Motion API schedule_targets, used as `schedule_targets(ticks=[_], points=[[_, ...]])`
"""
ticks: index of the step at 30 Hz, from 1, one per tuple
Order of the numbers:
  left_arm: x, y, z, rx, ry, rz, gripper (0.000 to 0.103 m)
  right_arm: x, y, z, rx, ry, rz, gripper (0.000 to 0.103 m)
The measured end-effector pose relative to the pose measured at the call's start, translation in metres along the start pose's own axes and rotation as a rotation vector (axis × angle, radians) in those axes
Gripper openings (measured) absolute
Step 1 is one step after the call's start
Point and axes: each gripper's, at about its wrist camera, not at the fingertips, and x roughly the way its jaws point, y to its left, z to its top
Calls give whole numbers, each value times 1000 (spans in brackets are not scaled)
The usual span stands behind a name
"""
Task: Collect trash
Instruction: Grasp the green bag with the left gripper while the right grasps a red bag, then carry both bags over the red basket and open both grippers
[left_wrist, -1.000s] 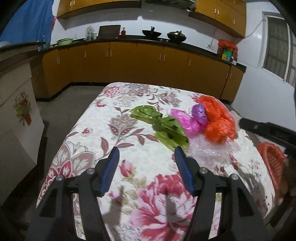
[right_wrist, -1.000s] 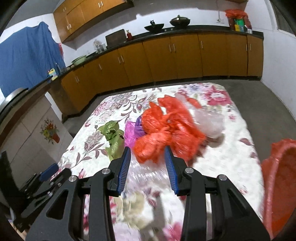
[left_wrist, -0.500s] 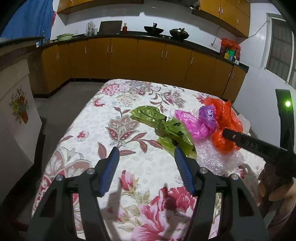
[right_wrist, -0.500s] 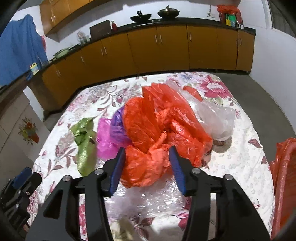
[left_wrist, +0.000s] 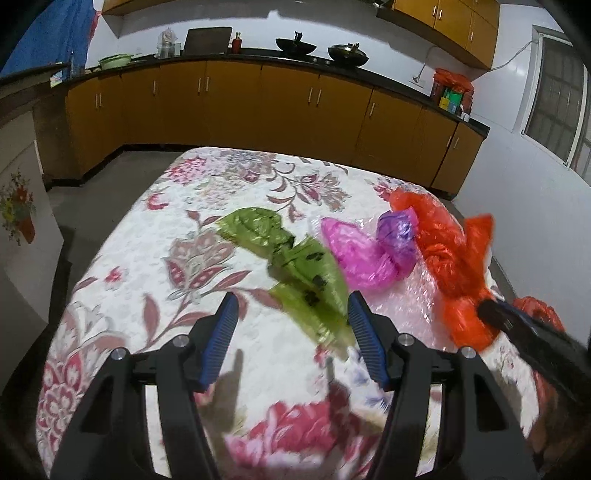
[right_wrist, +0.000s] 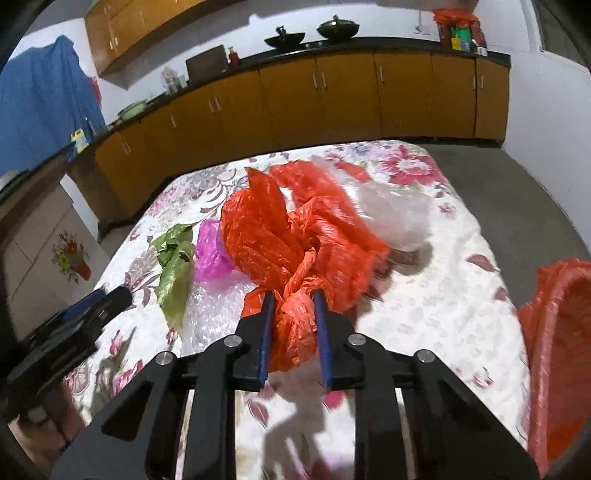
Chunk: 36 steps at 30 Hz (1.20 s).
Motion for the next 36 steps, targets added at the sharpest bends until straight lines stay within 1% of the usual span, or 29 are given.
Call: schedule_targets(ticks=[2, 4, 6, 7, 10, 11, 12, 13, 15, 21, 25, 31, 36], points=[[10, -5, 4, -14, 18, -10, 61, -9, -6, -4, 9, -12, -6, 21], [24, -11, 7, -25, 45, -7, 58, -19, -13, -8, 14, -23, -24, 21], [34, -15, 8, -25, 67, 7, 53, -26, -19, -10, 20, -28, -39, 21], [41, -17, 8, -25, 83, 11, 49, -28, -23, -11, 25, -29, -44, 21], [55, -20, 4, -25, 123, 14, 34, -33, -33, -14, 40, -27, -56, 21], [60, -20, 3, -21, 133, 15, 17, -34, -35, -15, 43, -26, -60, 21], [62, -20, 2, -18, 139, 14, 9, -36, -38, -16, 47, -26, -63, 20], [62, -18, 0, -22, 142, 7, 4, -38, -40, -18, 51, -26, -65, 20], [56, -14, -1, -24, 124, -2, 3, -43, -43, -19, 55, -33, -68, 20], [13, -12, -4, 63, 45, -13, 3, -63, -54, -25, 79, -62, -77, 20], [-18, -17, -5, 92, 8, -45, 3, -78, -60, -30, 99, -81, -87, 20], [-62, -47, -5, 170, -62, -134, 3, -104, -72, -33, 132, -119, -114, 20], [-91, -73, -7, 209, -86, -227, 2, -121, -83, -37, 157, -145, -136, 20]])
